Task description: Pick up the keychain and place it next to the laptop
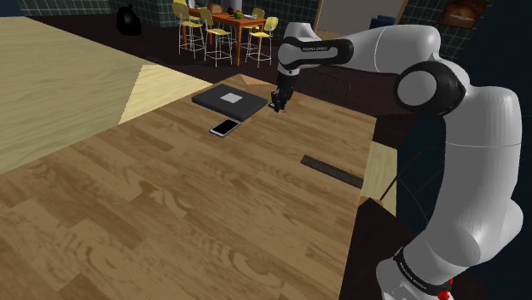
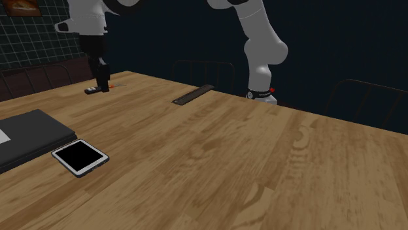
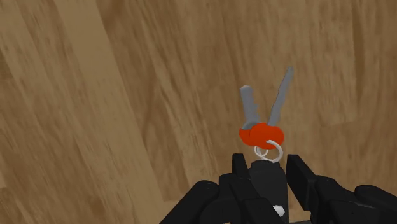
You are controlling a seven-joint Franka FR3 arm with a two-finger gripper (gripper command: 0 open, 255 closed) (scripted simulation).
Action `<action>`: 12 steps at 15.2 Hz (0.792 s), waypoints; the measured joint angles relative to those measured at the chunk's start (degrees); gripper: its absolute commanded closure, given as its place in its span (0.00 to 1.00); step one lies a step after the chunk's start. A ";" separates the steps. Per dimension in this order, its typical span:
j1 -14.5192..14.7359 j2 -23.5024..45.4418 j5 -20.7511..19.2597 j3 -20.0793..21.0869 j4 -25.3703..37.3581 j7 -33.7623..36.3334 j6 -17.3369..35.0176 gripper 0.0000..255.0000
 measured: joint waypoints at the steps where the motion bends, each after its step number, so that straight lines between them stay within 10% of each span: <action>1: -0.13 0.16 0.00 -0.05 -0.30 -0.17 0.45 1.00; 12: -0.27 2.13 -0.37 -0.29 -5.75 -0.03 7.84 1.00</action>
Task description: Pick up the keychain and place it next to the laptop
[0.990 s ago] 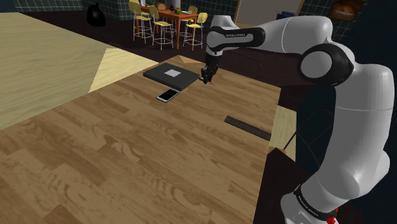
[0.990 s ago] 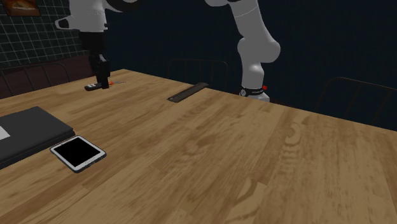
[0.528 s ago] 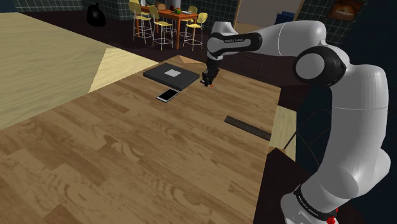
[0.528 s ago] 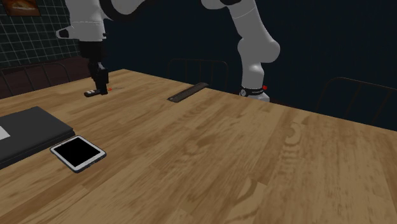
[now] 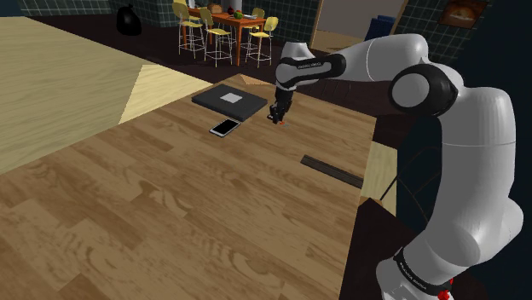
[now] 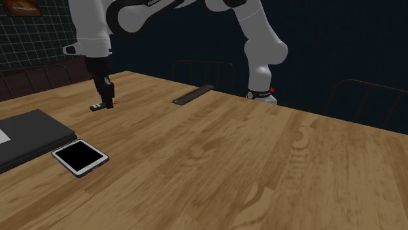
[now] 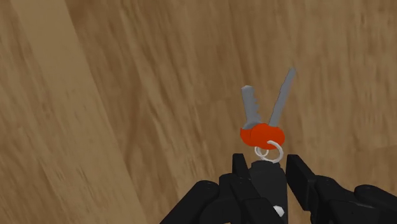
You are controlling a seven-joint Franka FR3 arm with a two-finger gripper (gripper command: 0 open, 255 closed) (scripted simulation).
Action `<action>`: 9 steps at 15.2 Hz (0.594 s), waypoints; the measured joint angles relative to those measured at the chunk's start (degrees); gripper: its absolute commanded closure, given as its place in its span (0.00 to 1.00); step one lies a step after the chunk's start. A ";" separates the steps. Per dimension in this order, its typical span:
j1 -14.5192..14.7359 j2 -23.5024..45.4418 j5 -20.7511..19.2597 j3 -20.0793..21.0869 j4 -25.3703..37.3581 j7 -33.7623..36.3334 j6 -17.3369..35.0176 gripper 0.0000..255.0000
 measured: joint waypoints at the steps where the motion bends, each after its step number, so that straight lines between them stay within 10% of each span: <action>1: 0.05 0.35 -0.06 -0.03 -0.13 0.05 0.48 1.00; 9: 0.03 1.13 -0.20 -0.12 -1.28 0.10 2.41 1.00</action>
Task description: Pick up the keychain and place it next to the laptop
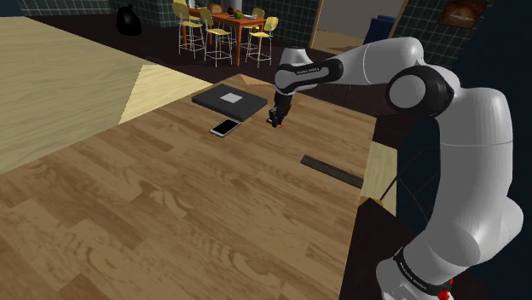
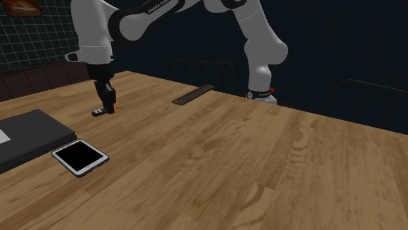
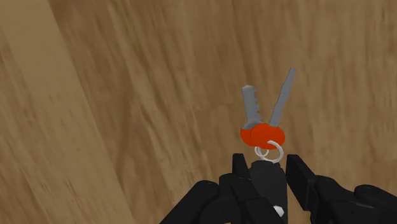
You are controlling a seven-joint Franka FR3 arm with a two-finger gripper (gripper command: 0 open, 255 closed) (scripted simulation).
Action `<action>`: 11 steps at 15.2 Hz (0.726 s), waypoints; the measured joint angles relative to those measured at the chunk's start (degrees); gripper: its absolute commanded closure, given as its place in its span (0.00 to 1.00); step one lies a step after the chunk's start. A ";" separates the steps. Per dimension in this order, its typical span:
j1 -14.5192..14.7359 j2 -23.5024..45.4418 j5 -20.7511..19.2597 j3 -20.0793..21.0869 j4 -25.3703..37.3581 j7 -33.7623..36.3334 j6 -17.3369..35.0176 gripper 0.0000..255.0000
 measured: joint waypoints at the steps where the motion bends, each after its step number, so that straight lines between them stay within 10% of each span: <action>1: 0.00 0.00 0.00 0.00 0.00 0.00 0.01 0.00; 11: -0.15 -2.58 0.39 0.24 1.36 -0.18 -3.87 0.00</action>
